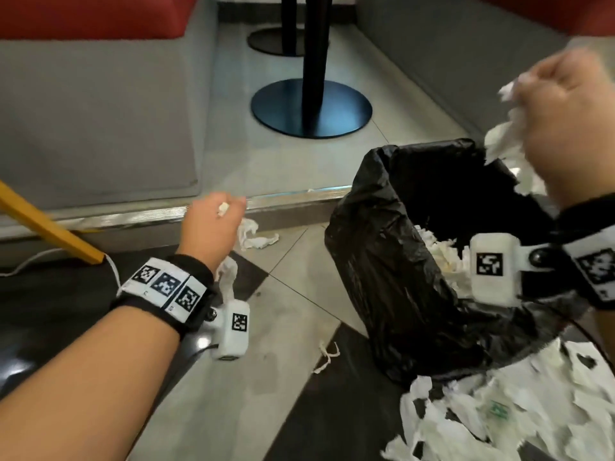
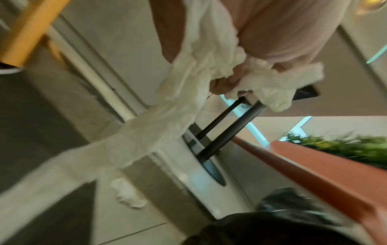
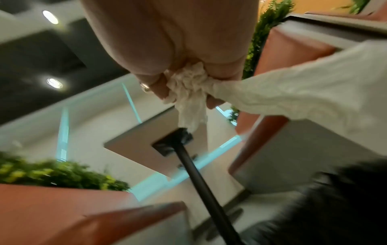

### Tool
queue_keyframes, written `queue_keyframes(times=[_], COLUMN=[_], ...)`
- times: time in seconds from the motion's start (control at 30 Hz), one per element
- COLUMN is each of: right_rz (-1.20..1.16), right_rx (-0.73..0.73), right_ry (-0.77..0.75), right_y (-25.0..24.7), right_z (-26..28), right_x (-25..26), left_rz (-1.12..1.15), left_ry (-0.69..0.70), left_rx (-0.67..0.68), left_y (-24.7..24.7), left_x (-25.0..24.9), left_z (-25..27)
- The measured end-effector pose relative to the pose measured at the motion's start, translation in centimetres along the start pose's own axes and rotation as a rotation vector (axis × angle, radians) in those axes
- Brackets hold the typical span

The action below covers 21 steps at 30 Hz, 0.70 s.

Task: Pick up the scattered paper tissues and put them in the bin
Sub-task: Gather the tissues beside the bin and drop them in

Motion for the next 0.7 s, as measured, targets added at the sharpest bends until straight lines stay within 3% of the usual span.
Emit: queue_keyframes(times=[0.03, 0.1, 0.17, 0.23, 0.33, 0.43, 0.53, 0.6, 0.63, 0.7], right_rz=[0.113, 0.408, 0.541, 0.466, 0.205, -0.024, -0.102, -0.132, -0.121, -0.071], right_rx=[0.091, 0.442, 0.653, 0.587, 0.339, 0.104, -0.055, -0.073, -0.051, 0.027], right_ry=[0.067, 0.181, 0.279, 0.289, 0.269, 0.239, 0.213, 0.173, 0.155, 0.124], right_y=[0.6, 2.4, 2.1, -0.3, -5.7, -10.6, -13.3, -13.3, -12.8, -11.4], right_z=[0.3, 1.3, 2.6, 1.7, -0.4, -1.3, -1.0, -0.8, -0.6, -0.4], right_x=[-1.2, -5.5, -6.9, -6.4, -4.6, -3.3, -2.0, -1.3, -1.0, -0.6], left_rz=[0.039, 0.159, 0.356, 0.524, 0.541, 0.513, 0.121, -0.168, -0.270, -0.407], left_ry=[0.062, 0.155, 0.219, 0.329, 0.525, 0.512, 0.468, 0.484, 0.503, 0.562], left_rx=[-0.018, -0.040, 0.046, 0.228, 0.446, 0.649, 1.014, 1.242, 1.304, 1.303], left_y=[-0.1, 0.4, 2.1, 4.3, 8.2, 13.2, 19.1, 21.5, 21.8, 20.8], left_x=[-2.7, -8.4, -14.3, -20.5, -27.9, -31.5, -30.2, -27.2, -25.8, -24.3], left_z=[-0.3, -0.6, -0.4, 0.4, 2.0, 3.2, 5.1, 6.6, 7.0, 6.6])
Point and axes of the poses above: each hand's wrist, its own z-axis away from the middle knuckle, its own y-axis out of the palm, x = y × z, the point moved 5 cm from there along -z, towards the middle knuckle, and after that the axes turned 2 degrees about -z, right-handed, at the moved point
